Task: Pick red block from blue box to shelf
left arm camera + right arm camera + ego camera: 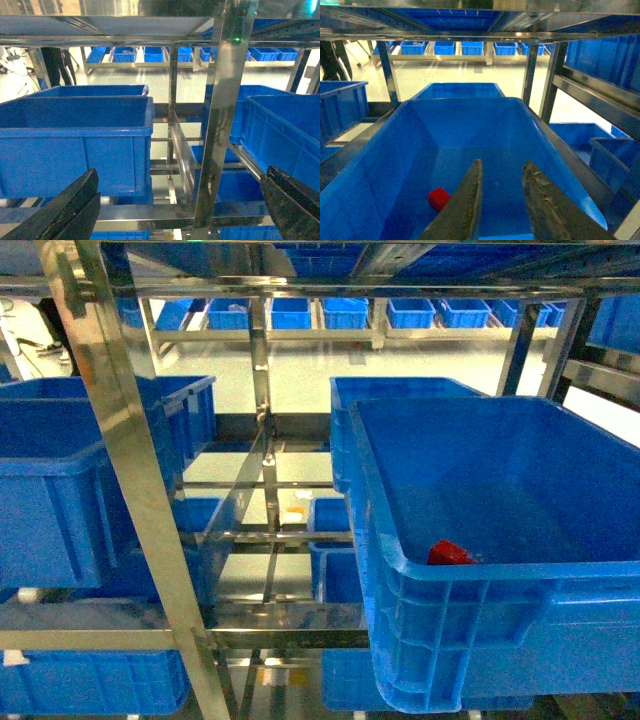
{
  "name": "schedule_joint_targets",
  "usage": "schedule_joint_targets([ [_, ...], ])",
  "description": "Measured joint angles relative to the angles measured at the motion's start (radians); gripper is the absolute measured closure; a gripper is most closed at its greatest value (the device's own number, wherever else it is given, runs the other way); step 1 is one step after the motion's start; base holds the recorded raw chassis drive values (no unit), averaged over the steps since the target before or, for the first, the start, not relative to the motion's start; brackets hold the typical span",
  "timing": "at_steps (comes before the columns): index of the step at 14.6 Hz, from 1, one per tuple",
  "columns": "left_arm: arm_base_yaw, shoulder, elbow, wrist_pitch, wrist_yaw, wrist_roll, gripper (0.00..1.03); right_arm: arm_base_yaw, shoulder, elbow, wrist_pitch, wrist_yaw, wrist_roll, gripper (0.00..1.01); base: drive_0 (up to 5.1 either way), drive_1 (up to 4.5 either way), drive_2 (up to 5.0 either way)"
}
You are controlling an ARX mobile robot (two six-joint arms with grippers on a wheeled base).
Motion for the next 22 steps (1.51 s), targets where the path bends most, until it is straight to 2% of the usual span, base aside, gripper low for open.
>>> schedule_joint_targets([
  [2, 0.000, 0.000, 0.000, 0.000, 0.000, 0.000, 0.05, -0.021, -0.105, -0.057, -0.071, -0.024, 0.000, 0.99, 0.0, 0.00, 0.0],
  [3, 0.000, 0.000, 0.000, 0.000, 0.000, 0.000, 0.05, -0.032, -0.164, -0.077, -0.104, -0.032, 0.002, 0.99, 0.0, 0.00, 0.0],
  [4, 0.000, 0.000, 0.000, 0.000, 0.000, 0.000, 0.05, -0.076, -0.211, -0.090, -0.134, -0.086, 0.002, 0.99, 0.0, 0.00, 0.0],
  [7, 0.000, 0.000, 0.000, 0.000, -0.001, 0.000, 0.05, -0.105, -0.268, -0.105, -0.175, -0.095, 0.003, 0.99, 0.0, 0.00, 0.0],
  [9, 0.000, 0.000, 0.000, 0.000, 0.000, 0.000, 0.05, -0.106, -0.296, -0.112, -0.196, -0.095, 0.003, 0.99, 0.0, 0.00, 0.0],
  [17, 0.000, 0.000, 0.000, 0.000, 0.000, 0.000, 0.05, -0.103, -0.718, -0.157, -0.556, -0.104, 0.003, 0.99, 0.0, 0.00, 0.0],
  [22, 0.000, 0.000, 0.000, 0.000, 0.000, 0.000, 0.05, -0.103, -0.885, -0.157, -0.713, -0.104, 0.003, 0.99, 0.0, 0.00, 0.0],
])
